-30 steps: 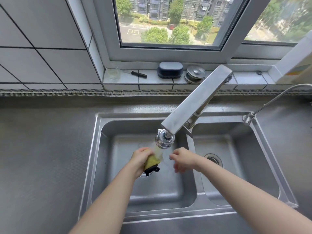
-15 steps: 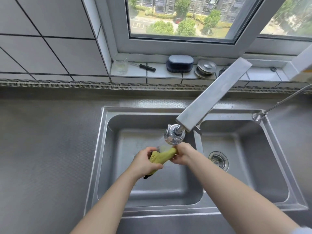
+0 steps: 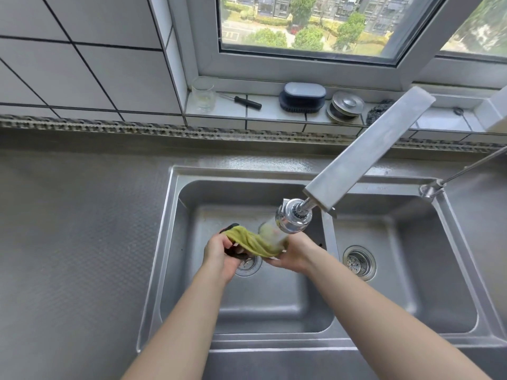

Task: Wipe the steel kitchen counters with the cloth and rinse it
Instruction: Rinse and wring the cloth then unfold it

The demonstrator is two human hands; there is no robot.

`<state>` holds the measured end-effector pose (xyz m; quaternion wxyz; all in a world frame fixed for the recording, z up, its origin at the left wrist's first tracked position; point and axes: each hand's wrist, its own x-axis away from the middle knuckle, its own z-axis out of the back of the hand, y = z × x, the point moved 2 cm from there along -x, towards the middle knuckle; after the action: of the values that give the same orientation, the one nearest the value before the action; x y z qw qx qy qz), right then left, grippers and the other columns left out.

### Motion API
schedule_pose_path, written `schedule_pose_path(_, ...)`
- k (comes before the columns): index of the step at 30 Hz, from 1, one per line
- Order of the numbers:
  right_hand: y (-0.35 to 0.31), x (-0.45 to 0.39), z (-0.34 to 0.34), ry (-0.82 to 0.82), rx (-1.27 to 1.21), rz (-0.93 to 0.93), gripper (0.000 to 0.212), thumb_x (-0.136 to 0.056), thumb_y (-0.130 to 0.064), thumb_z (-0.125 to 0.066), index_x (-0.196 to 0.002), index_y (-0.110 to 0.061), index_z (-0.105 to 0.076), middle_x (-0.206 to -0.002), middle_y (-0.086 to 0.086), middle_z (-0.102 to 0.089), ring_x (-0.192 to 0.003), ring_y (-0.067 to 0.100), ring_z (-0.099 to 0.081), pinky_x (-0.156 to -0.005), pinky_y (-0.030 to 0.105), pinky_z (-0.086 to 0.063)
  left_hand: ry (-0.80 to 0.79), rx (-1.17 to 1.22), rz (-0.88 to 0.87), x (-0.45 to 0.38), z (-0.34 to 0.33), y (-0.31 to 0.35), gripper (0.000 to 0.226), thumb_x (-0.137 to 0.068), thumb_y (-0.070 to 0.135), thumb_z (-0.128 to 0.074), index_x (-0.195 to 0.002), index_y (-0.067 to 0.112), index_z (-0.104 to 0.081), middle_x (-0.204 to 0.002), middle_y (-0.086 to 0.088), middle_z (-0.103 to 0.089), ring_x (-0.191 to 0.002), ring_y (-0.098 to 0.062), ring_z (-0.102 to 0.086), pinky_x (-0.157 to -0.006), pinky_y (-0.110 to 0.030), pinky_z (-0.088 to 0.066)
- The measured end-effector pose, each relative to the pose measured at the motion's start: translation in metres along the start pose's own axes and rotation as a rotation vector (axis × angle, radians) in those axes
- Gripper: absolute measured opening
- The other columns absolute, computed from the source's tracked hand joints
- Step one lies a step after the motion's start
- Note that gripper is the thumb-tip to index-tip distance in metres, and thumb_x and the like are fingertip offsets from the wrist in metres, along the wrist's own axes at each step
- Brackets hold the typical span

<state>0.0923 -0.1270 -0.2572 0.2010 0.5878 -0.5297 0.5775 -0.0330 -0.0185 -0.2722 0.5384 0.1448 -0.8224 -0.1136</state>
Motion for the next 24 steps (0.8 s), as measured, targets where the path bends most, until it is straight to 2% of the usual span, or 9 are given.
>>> schedule_pose_path(3,-0.003,0.003,0.006,0.03,-0.14,0.094,0.02,-0.095,-0.018,-0.051,-0.1,-0.006,-0.066,-0.11,0.021,-0.066,-0.096,0.037,-0.065,-0.079,0.05,-0.057,0.103,-0.112,0.066,-0.001,0.002,-0.004,0.005,-0.078,0.018,-0.049,-0.08,0.013,-0.051,-0.081,-0.015,-0.059,-0.074,-0.031,-0.059,-0.077,-0.046,-0.048)
schedule_pose_path(5,-0.004,0.008,0.005,0.03,-0.138,0.105,0.027,-0.096,-0.024,-0.047,-0.104,-0.005,-0.065,-0.11,0.025,-0.068,-0.098,0.041,-0.067,-0.08,0.052,-0.057,0.111,-0.2,0.116,-0.005,0.005,-0.009,0.018,-0.085,0.027,-0.06,-0.086,0.013,-0.048,-0.089,-0.017,-0.057,-0.081,-0.033,-0.059,-0.077,-0.045,-0.049)
schedule_pose_path(8,0.004,0.024,-0.006,0.014,0.012,0.141,0.021,-0.091,-0.019,-0.053,-0.099,-0.005,-0.066,-0.097,0.023,-0.073,-0.087,0.038,-0.072,-0.072,0.052,-0.059,0.056,-0.212,0.158,-0.007,-0.003,-0.018,0.018,-0.089,0.024,-0.062,-0.094,0.009,-0.054,-0.098,-0.02,-0.062,-0.086,-0.035,-0.062,-0.078,-0.046,-0.054)
schedule_pose_path(12,0.025,0.038,-0.028,0.008,0.315,0.297,0.019,-0.092,-0.016,-0.052,-0.093,-0.004,-0.067,-0.085,0.018,-0.069,-0.077,0.027,-0.068,-0.065,0.047,-0.061,0.117,-0.416,0.024,-0.009,-0.015,-0.027,0.01,-0.089,0.013,-0.058,-0.091,0.004,-0.063,-0.09,-0.019,-0.069,-0.081,-0.031,-0.066,-0.078,-0.041,-0.056)
schedule_pose_path(15,0.025,0.033,-0.035,0.2,0.697,0.541,0.03,-0.096,-0.026,-0.046,-0.076,-0.009,-0.06,-0.071,0.011,-0.06,-0.071,0.027,-0.06,-0.057,0.031,-0.054,0.237,-0.592,-0.175,-0.009,-0.026,-0.031,0.023,-0.097,0.015,-0.045,-0.103,-0.001,-0.06,-0.115,-0.027,-0.062,-0.106,-0.041,-0.061,-0.095,-0.051,-0.05)
schedule_pose_path(18,0.019,0.015,-0.026,0.354,0.748,0.519,0.022,-0.094,-0.019,-0.05,-0.073,-0.015,-0.054,-0.072,0.001,-0.057,-0.077,0.022,-0.054,-0.052,0.009,-0.038,0.376,-0.553,-0.185,0.001,-0.045,-0.033,0.026,-0.095,0.018,-0.045,-0.087,-0.001,-0.061,-0.109,-0.026,-0.065,-0.101,-0.041,-0.063,-0.089,-0.05,-0.053)
schedule_pose_path(20,0.012,-0.001,-0.01,0.495,0.729,0.404,0.02,-0.091,-0.012,-0.052,-0.071,-0.014,-0.056,-0.085,0.009,-0.064,-0.085,0.026,-0.058,-0.065,0.018,-0.045,0.303,-0.504,-0.086,0.006,-0.056,-0.038,0.023,-0.091,0.018,-0.048,-0.085,0.0,-0.061,-0.104,-0.023,-0.066,-0.096,-0.038,-0.065,-0.088,-0.052,-0.053)
schedule_pose_path(22,0.005,-0.012,0.005,0.566,0.552,0.253,0.017,-0.092,-0.009,-0.049,-0.093,-0.003,-0.065,-0.103,0.019,-0.066,-0.093,0.032,-0.064,-0.077,0.035,-0.053,0.156,-0.456,0.026,0.012,-0.06,-0.038,0.017,-0.085,0.016,-0.051,-0.087,0.003,-0.061,-0.093,-0.02,-0.065,-0.082,-0.032,-0.065,-0.077,-0.049,-0.057)
schedule_pose_path(24,0.0,-0.015,0.011,0.475,0.317,0.175,0.025,-0.094,-0.011,-0.051,-0.115,-0.001,-0.061,-0.107,0.02,-0.067,-0.086,0.035,-0.068,-0.065,0.04,-0.058,0.027,-0.438,0.114,0.012,-0.055,-0.025,0.018,-0.085,0.021,-0.056,-0.09,0.006,-0.064,-0.086,-0.017,-0.066,-0.067,-0.03,-0.063,-0.056,-0.034,-0.055)
